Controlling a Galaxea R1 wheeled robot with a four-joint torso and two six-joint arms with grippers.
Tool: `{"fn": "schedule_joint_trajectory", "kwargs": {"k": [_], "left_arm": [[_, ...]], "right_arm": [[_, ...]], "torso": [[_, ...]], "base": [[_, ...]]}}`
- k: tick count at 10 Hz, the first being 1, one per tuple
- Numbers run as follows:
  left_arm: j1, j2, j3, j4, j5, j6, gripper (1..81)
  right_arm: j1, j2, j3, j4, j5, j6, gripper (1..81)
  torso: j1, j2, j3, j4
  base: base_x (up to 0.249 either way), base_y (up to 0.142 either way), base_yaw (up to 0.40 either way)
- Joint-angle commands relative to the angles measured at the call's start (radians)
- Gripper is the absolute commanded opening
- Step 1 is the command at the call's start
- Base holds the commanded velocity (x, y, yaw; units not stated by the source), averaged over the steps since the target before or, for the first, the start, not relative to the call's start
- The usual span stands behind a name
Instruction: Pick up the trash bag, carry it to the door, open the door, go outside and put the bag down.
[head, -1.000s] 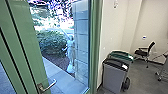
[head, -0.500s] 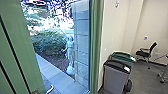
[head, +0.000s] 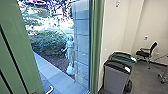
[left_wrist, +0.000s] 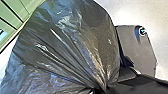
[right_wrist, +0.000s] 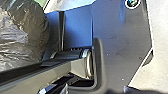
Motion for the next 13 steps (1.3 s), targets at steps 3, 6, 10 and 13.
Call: {"fn": "schedule_joint_trajectory", "kwargs": {"k": [3, 6, 10, 13], "left_arm": [[-0.058, 0.004, 0.001, 0.012, 0.046, 0.008, 1.0], [-0.060, 0.015, 0.000, 0.047, 0.048, 0.008, 1.0], [-0.057, -0.005, 0.001, 0.046, 0.046, 0.008, 1.0], [-0.054, -0.011, 0.003, 0.044, 0.044, 0.008, 1.0]], "right_arm": [[0.048, 0.009, -0.003, -0.004, -0.068, -0.001, 81.1], [0.038, 0.012, -0.005, -0.001, -0.066, 0.000, 81.1], [0.041, 0.013, -0.005, -0.001, -0.066, 0.000, 81.1], [0.036, 0.009, -0.008, 0.000, -0.066, 0.000, 81.1]], "torso": [[0.000, 0.000, 0.000, 0.000], [0.000, 0.000, 0.000, 0.000], [-0.001, 0.000, 0.000, 0.000], [-0.001, 0.000, 0.000, 0.000]], "base": [[0.000, 0.000, 0.000], [0.000, 0.000, 0.000], [0.000, 0.000, 0.128], [0.000, 0.000, 0.273]]}}
